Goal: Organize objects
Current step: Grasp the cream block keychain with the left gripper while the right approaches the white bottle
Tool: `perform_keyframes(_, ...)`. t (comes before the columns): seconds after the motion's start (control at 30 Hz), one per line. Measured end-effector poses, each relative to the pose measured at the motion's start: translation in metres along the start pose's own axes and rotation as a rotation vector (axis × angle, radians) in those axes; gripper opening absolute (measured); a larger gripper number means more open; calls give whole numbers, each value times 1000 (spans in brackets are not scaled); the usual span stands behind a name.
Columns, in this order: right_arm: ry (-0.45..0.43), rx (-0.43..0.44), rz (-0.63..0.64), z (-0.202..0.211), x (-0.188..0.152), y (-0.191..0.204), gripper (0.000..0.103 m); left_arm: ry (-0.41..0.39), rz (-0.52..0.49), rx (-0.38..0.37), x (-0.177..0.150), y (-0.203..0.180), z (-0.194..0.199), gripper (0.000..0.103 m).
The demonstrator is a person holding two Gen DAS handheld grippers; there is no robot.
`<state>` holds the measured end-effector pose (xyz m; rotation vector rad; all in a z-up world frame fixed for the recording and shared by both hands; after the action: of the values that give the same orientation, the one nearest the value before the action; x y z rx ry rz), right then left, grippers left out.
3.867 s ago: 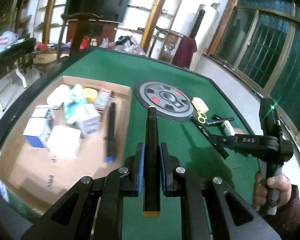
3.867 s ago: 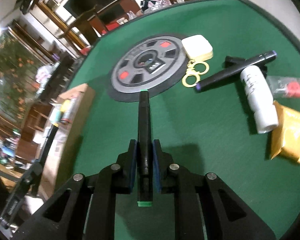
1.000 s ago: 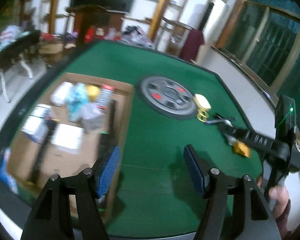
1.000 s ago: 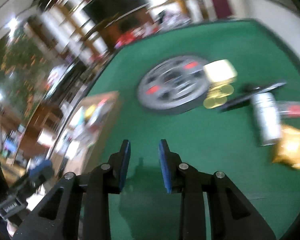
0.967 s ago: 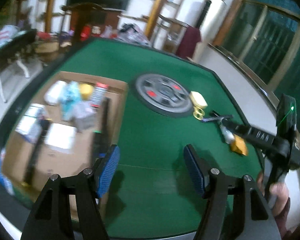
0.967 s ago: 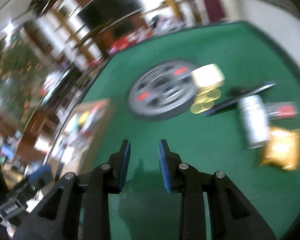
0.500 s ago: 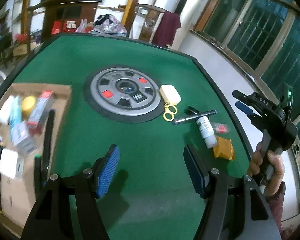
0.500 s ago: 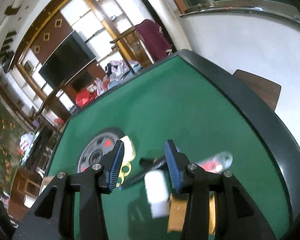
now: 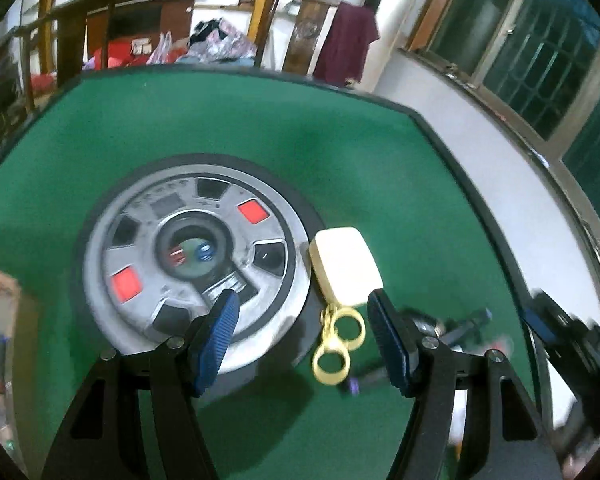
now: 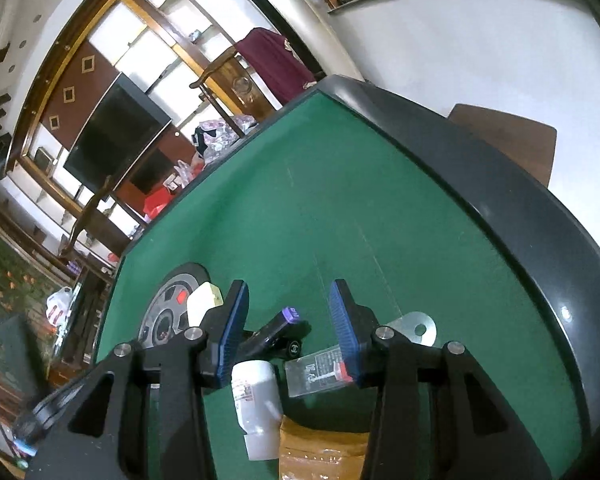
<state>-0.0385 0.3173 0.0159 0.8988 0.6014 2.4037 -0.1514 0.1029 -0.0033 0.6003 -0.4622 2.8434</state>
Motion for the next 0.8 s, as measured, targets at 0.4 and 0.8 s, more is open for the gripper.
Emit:
perform_keyframes(0.4,25,-8,15,-8,-3,-2,40,14,-42,36,17,-21,-48,61)
perform_keyframes(0.8,27,-17,27,-8,-6,-5,40,-19,-215,156,10,-42,-55,50)
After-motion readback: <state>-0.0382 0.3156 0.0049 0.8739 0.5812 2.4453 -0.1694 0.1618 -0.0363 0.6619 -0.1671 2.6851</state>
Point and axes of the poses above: each gripper's, at about its wrist camera, not at the fingertips, and z roughly against the way its jaws point, y to its left, x to its top, the point moved 6 cm from there along -z, roughly the way its jaws point, and after that the axes turned 10 degrees about y, right-handed, at the moved point
